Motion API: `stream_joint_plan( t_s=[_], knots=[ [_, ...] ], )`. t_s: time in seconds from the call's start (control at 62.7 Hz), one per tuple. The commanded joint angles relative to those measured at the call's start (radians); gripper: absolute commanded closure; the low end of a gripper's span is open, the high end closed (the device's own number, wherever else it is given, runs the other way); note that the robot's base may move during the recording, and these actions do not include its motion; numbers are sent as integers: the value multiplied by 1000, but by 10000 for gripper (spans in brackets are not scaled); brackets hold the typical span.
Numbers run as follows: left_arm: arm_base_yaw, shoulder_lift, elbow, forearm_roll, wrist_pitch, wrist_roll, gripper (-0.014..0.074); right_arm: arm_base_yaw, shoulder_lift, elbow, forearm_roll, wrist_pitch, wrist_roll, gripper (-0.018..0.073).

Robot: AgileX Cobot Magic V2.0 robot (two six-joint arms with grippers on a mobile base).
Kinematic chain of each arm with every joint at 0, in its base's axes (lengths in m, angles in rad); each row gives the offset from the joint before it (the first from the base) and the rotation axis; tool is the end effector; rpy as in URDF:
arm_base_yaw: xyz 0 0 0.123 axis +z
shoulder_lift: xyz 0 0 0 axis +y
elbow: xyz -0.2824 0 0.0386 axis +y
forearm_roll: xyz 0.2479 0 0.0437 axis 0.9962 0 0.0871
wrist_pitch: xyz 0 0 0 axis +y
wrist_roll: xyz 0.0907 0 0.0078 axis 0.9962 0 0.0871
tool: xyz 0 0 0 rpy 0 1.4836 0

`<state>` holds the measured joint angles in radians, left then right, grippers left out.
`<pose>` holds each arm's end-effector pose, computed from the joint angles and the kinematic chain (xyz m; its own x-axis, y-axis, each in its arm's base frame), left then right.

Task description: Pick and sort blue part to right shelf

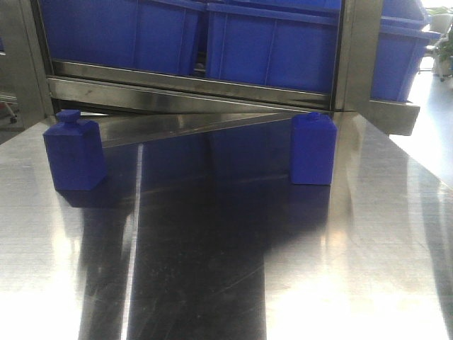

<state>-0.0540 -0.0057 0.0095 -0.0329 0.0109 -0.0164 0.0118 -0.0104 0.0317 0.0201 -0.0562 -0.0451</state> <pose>0.0562 -0.0031 0.2092 0.0696 -0.0531 -0.9962 0.0578 0.9971 -0.0491 0.0564 0.0006 0.2080 0.1220 -0.0236 -0.9922 -0.0076 0.9997 -0.0247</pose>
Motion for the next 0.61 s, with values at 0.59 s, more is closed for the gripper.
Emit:
stream_joint_plan(
  t_s=[0.59],
  knots=[
    [-5, -21, 20, -1, -85, -5, 472, -5, 13, -221, -63, 253, -7, 503]
  ],
)
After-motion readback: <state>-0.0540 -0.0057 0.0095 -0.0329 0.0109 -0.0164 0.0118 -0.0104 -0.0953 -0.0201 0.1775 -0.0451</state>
